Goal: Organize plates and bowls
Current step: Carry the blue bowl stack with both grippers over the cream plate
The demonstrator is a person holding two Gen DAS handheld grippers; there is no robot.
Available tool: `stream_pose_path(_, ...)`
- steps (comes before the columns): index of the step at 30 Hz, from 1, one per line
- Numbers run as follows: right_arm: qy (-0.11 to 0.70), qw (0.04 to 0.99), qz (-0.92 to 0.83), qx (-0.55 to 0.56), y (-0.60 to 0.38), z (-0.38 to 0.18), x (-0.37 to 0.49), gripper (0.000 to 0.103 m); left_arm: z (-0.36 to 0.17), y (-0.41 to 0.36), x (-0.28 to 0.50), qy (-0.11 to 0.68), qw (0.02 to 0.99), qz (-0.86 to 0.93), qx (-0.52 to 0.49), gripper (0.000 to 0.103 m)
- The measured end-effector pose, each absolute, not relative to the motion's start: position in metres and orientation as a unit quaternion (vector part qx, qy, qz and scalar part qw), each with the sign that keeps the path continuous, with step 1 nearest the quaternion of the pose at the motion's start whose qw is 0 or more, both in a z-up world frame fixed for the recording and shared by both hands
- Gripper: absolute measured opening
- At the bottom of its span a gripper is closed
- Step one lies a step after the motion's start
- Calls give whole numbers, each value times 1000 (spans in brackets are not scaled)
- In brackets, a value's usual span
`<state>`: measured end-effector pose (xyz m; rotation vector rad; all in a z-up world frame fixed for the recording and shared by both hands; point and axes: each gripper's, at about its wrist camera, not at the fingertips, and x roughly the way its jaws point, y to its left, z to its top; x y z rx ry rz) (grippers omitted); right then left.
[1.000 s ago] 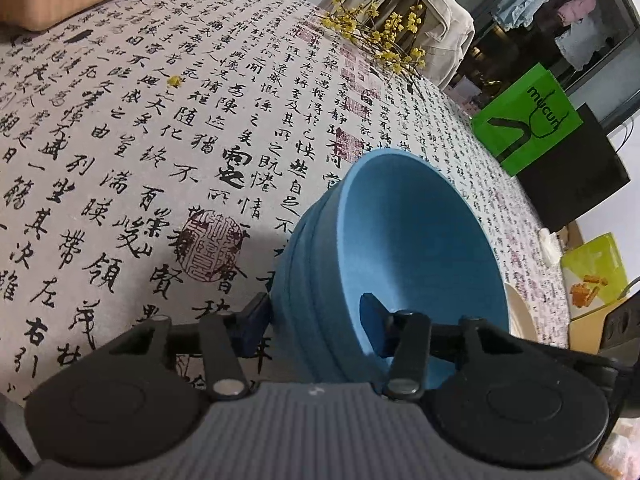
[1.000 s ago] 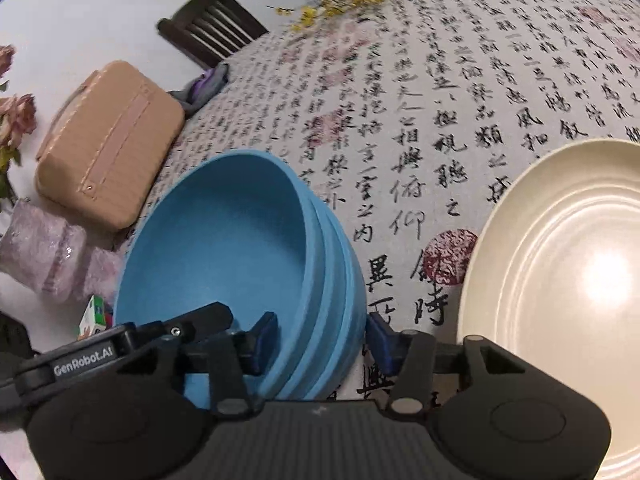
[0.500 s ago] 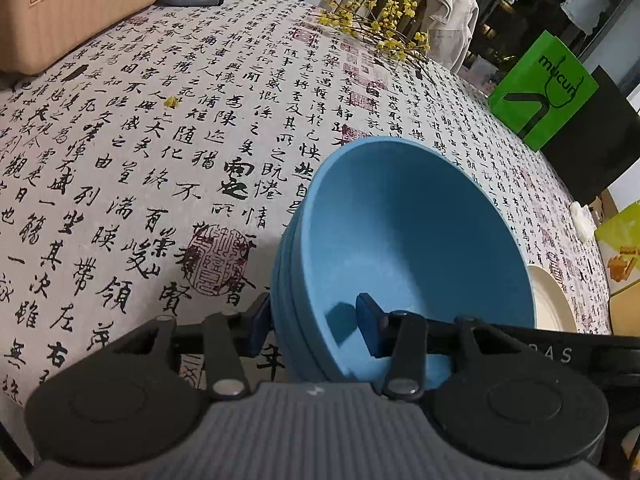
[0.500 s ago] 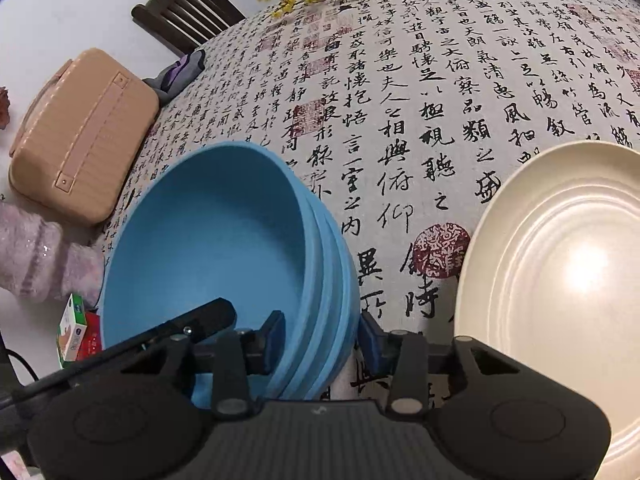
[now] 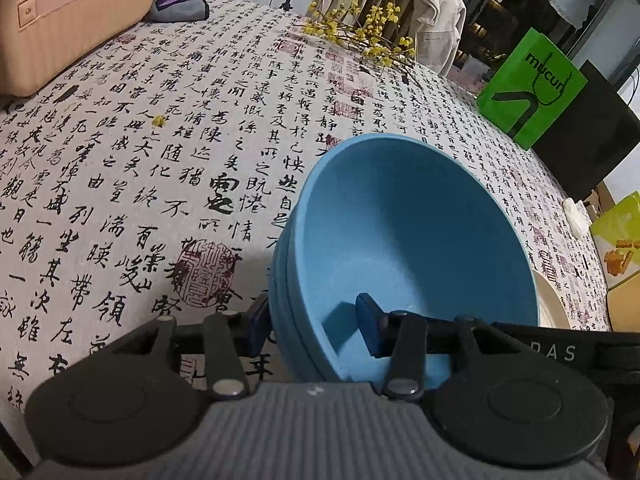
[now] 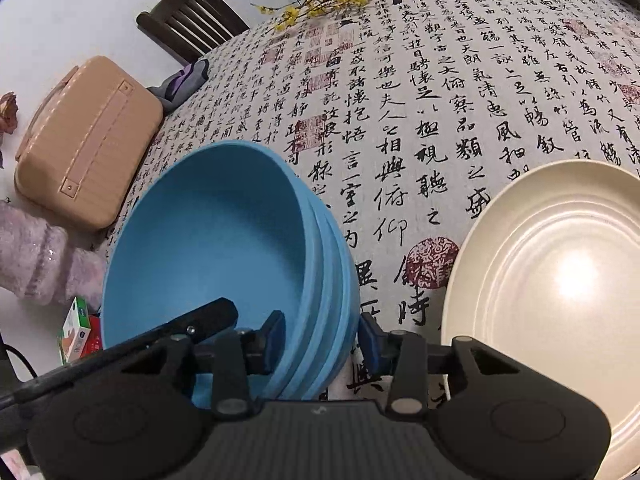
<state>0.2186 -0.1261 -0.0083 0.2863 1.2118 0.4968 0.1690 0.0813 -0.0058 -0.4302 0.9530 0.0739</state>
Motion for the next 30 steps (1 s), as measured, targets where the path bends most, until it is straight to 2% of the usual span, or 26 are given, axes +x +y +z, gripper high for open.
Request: stream_pose_path(30,539,800,220,145,-159,13,203,39,15,51,166,442,877,16,-187,45)
